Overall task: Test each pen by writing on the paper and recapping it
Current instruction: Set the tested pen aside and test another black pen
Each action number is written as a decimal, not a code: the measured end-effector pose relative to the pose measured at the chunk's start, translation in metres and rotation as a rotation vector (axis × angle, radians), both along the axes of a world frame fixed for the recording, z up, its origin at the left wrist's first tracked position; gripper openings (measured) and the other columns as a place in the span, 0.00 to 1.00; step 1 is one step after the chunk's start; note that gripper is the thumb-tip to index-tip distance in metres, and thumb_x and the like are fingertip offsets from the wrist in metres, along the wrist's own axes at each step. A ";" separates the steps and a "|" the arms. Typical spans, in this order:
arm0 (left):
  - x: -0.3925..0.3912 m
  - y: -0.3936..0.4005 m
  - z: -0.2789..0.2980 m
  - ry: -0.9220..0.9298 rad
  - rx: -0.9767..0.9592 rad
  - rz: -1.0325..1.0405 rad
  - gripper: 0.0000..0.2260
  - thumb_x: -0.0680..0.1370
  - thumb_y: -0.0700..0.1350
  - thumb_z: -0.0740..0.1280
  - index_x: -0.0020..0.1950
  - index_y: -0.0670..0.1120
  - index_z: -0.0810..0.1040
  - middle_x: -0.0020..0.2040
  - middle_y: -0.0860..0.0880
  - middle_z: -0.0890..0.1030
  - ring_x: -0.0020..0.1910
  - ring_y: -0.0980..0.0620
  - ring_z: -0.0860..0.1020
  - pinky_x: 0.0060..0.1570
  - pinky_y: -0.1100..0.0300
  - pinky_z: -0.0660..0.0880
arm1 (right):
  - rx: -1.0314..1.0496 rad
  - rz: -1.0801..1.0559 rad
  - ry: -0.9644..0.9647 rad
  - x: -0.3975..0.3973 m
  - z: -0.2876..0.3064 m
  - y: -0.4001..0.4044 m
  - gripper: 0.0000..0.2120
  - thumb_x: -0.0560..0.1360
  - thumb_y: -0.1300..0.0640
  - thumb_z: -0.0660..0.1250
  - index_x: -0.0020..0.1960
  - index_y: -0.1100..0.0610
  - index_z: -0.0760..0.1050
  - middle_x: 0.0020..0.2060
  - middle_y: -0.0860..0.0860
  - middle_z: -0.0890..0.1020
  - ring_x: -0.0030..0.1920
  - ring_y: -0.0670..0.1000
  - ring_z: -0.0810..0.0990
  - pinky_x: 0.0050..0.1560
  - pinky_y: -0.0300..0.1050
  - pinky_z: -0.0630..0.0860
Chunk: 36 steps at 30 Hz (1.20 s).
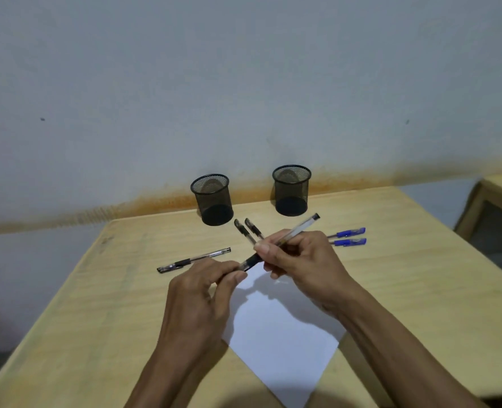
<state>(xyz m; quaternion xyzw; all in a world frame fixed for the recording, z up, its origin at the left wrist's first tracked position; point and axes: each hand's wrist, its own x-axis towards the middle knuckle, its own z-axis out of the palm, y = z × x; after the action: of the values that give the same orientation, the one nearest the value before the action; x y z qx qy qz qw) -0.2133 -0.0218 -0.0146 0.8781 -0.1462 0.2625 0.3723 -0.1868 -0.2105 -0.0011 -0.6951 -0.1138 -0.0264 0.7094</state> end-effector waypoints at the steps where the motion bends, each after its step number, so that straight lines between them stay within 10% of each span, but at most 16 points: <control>1: 0.001 -0.001 0.004 0.023 -0.005 -0.009 0.05 0.74 0.40 0.74 0.45 0.50 0.86 0.41 0.59 0.84 0.42 0.66 0.78 0.36 0.77 0.66 | 0.020 0.016 0.004 0.001 -0.001 0.000 0.05 0.72 0.54 0.75 0.42 0.55 0.86 0.33 0.48 0.84 0.36 0.47 0.81 0.38 0.41 0.79; 8: 0.006 0.057 -0.003 0.263 -0.114 0.143 0.04 0.74 0.45 0.73 0.42 0.54 0.86 0.38 0.62 0.85 0.40 0.65 0.81 0.38 0.71 0.73 | 0.289 -0.189 0.069 0.027 0.012 -0.041 0.09 0.71 0.57 0.73 0.44 0.63 0.82 0.33 0.53 0.81 0.32 0.48 0.77 0.33 0.36 0.78; 16: 0.030 0.082 -0.030 0.280 0.054 0.331 0.02 0.74 0.45 0.73 0.46 0.48 0.86 0.39 0.52 0.81 0.40 0.54 0.78 0.39 0.60 0.70 | -0.041 -0.155 0.133 0.022 -0.016 -0.019 0.06 0.75 0.57 0.74 0.45 0.60 0.86 0.30 0.49 0.84 0.33 0.46 0.80 0.38 0.41 0.80; 25: 0.034 0.093 -0.052 0.228 0.176 0.459 0.12 0.76 0.51 0.71 0.55 0.47 0.83 0.51 0.47 0.81 0.53 0.42 0.76 0.51 0.47 0.74 | 0.042 -0.071 0.238 0.008 -0.028 0.016 0.11 0.81 0.56 0.68 0.51 0.65 0.79 0.41 0.61 0.87 0.37 0.57 0.87 0.35 0.45 0.83; 36: 0.011 0.062 -0.065 0.234 0.260 -0.041 0.18 0.74 0.64 0.65 0.58 0.57 0.82 0.63 0.58 0.79 0.65 0.58 0.73 0.63 0.61 0.67 | -0.438 0.074 0.000 0.037 -0.038 0.039 0.06 0.69 0.66 0.77 0.42 0.58 0.83 0.39 0.52 0.88 0.42 0.51 0.87 0.45 0.45 0.85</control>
<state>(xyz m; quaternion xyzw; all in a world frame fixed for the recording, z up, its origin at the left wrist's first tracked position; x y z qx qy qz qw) -0.2024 0.0404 -0.0801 0.9403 -0.1523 0.1299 0.2752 -0.1501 -0.1718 -0.0389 -0.8278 -0.1422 0.0252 0.5421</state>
